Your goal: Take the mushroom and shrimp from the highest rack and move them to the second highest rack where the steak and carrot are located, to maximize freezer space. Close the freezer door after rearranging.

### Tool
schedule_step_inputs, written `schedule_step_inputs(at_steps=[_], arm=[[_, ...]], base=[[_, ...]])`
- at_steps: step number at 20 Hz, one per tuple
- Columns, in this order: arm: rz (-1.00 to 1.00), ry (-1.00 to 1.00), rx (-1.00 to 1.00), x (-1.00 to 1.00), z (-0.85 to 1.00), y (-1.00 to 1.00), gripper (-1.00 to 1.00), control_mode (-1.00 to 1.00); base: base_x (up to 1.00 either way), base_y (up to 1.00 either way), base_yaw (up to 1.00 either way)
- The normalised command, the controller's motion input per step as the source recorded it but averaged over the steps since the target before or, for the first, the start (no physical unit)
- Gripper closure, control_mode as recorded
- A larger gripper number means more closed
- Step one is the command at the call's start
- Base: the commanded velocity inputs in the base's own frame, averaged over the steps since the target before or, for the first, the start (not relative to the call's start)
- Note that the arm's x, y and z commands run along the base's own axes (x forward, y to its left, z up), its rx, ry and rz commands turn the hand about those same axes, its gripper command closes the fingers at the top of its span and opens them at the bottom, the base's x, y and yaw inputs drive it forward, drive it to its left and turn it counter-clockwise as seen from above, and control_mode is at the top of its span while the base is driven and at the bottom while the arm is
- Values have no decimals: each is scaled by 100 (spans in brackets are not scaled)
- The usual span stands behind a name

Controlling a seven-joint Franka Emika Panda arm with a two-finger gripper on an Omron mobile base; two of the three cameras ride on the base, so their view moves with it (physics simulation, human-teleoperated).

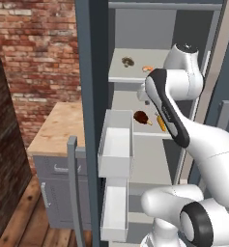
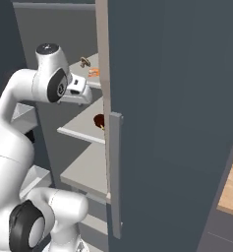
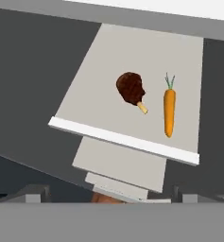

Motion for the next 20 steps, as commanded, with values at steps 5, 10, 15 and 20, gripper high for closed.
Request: schedule_step_inputs(at_steps=[5,10,15,20], arm=[[-21,-31,0,23,89,2,-100,-100],[-22,-12,-1,19,49,-1,-100,-100],[-7,0,0,40,12,-8,-100,-100],[0,0,0,49,1,-29,-100,-100]], base=[[0,0,0],[0,0,0],[0,0,0],[0,0,0]])
